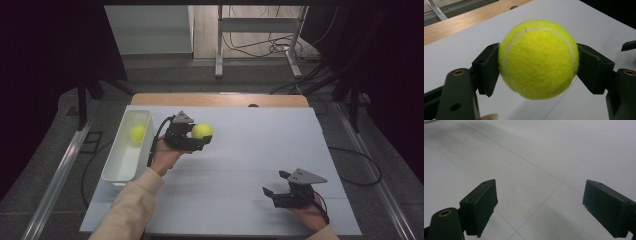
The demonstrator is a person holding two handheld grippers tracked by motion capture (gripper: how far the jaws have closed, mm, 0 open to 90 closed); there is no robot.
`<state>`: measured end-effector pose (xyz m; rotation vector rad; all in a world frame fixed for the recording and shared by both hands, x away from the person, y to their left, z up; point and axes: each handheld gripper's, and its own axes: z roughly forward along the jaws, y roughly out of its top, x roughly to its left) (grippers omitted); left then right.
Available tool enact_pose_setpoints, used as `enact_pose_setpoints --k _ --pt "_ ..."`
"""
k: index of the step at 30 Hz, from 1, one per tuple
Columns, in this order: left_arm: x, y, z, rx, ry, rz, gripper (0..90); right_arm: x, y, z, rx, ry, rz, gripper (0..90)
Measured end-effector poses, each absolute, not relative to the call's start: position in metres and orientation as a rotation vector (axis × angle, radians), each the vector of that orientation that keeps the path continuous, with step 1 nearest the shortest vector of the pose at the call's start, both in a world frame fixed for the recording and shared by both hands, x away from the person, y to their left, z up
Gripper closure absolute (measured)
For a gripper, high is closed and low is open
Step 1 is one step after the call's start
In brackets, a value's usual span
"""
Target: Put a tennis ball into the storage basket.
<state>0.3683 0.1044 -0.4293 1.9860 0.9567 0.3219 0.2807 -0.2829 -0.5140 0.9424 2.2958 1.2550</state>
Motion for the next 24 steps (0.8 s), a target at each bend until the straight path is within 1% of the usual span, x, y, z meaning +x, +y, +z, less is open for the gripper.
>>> enact_pose_setpoints --k 24 --pt "0.358 0.121 -0.422 1.970 0.971 0.345 26.4 0.281 -0.283 -0.514 0.944 2.295 1.249 12.7"
